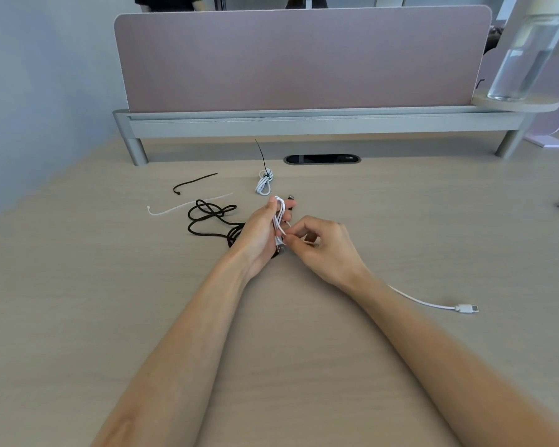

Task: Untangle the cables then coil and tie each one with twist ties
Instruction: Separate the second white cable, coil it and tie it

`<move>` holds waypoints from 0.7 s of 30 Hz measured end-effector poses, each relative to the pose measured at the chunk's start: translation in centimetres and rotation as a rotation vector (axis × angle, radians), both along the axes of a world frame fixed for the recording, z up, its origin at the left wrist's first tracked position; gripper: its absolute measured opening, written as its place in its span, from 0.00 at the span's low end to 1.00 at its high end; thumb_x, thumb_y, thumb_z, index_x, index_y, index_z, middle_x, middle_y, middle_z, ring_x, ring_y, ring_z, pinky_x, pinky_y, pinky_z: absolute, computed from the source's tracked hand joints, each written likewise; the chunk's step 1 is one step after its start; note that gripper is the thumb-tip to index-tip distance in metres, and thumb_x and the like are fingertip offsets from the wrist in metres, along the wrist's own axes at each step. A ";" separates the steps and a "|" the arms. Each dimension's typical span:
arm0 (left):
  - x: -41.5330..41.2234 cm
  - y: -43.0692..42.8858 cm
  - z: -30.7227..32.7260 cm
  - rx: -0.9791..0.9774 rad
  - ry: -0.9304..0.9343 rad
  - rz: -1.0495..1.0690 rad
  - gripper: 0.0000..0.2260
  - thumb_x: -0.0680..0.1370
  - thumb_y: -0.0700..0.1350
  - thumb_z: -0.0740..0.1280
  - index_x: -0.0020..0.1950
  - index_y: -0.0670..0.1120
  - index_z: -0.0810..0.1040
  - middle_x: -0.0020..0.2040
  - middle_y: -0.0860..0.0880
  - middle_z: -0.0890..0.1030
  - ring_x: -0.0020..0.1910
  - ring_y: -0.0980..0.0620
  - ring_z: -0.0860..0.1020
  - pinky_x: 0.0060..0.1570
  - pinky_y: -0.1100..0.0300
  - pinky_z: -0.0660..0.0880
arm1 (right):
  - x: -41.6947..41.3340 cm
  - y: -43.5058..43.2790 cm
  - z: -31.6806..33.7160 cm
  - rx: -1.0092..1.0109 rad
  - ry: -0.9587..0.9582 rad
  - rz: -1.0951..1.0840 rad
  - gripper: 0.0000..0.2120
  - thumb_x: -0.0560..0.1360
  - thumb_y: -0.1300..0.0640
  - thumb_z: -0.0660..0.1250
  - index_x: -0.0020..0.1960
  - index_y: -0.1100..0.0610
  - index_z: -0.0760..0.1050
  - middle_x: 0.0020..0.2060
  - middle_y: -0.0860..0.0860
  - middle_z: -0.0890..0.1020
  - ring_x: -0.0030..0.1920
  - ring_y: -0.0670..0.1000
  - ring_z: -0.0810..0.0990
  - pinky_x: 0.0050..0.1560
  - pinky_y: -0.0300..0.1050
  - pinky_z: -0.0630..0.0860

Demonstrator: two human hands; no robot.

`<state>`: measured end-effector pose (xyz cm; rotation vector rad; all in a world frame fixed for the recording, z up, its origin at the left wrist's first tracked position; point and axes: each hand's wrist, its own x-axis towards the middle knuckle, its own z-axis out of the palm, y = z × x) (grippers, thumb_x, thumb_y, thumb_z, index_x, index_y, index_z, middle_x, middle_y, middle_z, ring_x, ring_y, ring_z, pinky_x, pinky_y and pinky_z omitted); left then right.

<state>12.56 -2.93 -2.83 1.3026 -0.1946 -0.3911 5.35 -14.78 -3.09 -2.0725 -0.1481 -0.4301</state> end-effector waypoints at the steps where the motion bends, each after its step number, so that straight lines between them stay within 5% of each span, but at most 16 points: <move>1: 0.0 0.0 0.0 -0.004 0.006 0.008 0.20 0.85 0.52 0.48 0.54 0.45 0.77 0.38 0.51 0.70 0.36 0.52 0.70 0.46 0.55 0.69 | 0.0 0.1 -0.1 -0.031 -0.009 0.011 0.04 0.74 0.63 0.68 0.43 0.56 0.82 0.33 0.40 0.81 0.31 0.41 0.73 0.33 0.29 0.66; 7: -0.5 -0.1 0.6 -0.094 0.075 0.061 0.18 0.85 0.52 0.49 0.47 0.45 0.73 0.32 0.52 0.68 0.30 0.54 0.65 0.34 0.60 0.64 | 0.6 -0.3 -1.0 -0.110 0.022 -0.024 0.04 0.72 0.55 0.72 0.38 0.50 0.80 0.33 0.40 0.83 0.36 0.40 0.79 0.39 0.39 0.74; 11: -0.7 -0.2 0.7 -0.188 0.131 0.112 0.17 0.85 0.52 0.50 0.47 0.45 0.72 0.28 0.53 0.68 0.33 0.55 0.75 0.34 0.62 0.71 | 0.7 -0.3 -1.3 -0.182 0.026 0.017 0.08 0.72 0.52 0.73 0.36 0.52 0.77 0.32 0.43 0.83 0.36 0.38 0.79 0.41 0.44 0.76; 15: -0.5 0.0 0.7 -0.220 0.157 0.136 0.15 0.84 0.52 0.52 0.47 0.46 0.72 0.29 0.54 0.64 0.22 0.57 0.61 0.26 0.64 0.61 | 0.5 -0.4 -1.3 -0.257 0.008 0.040 0.08 0.73 0.52 0.68 0.36 0.51 0.74 0.30 0.40 0.79 0.29 0.44 0.74 0.34 0.43 0.72; 21: -0.7 0.2 0.7 0.194 -0.021 0.129 0.15 0.84 0.49 0.52 0.47 0.44 0.73 0.31 0.52 0.63 0.21 0.58 0.58 0.21 0.67 0.55 | 0.1 -2.7 -0.1 -0.656 -0.096 -0.034 0.03 0.74 0.55 0.66 0.43 0.51 0.77 0.37 0.45 0.79 0.40 0.49 0.75 0.36 0.43 0.66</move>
